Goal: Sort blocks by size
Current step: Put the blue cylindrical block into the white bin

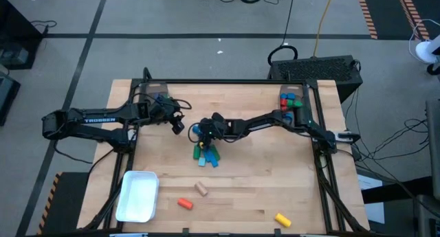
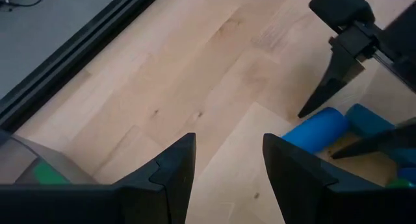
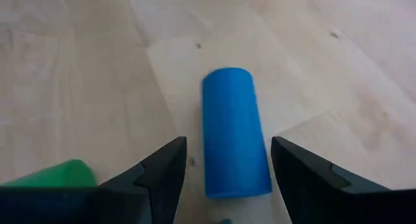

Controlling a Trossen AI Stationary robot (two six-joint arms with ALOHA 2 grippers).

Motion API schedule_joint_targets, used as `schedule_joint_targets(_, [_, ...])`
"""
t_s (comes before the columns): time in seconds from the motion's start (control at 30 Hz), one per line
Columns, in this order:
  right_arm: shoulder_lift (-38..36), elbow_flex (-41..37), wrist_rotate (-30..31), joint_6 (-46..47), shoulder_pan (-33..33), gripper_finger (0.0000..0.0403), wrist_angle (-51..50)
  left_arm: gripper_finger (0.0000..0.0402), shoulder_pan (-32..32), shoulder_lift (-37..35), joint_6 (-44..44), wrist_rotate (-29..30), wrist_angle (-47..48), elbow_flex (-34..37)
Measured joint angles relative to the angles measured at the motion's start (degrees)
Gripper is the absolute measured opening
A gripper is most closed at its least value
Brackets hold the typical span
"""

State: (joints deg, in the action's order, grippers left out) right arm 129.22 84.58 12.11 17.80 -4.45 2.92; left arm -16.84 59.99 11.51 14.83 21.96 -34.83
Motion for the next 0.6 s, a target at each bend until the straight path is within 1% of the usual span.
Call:
schedule_joint_targets(0.2, [0.3, 0.0, -0.5, -4.4, -1.0, 0.0207, -1.0, 0.0183, 0.0, 0.0, -0.7, 0.0, 0.0, 0.0])
schedule_joint_targets(0.27, [0.3, 0.0, -2.0, -7.2, -1.3, 0.0201, -1.3, 0.0183, 0.1, 0.0, -2.5, -0.3, 0.0, 0.0])
schedule_joint_targets(0.4, [0.3, 0.0, -5.7, -11.3, -1.5, 0.0182, -1.4, 0.0183, 0.1, 0.0, -7.7, -3.3, -1.2, 0.2])
schedule_joint_targets(0.6, [0.3, 0.0, -6.4, -14.6, -1.5, 0.0136, -1.1, 0.0183, 0.1, 0.0, -12.0, -8.8, -6.1, 3.2])
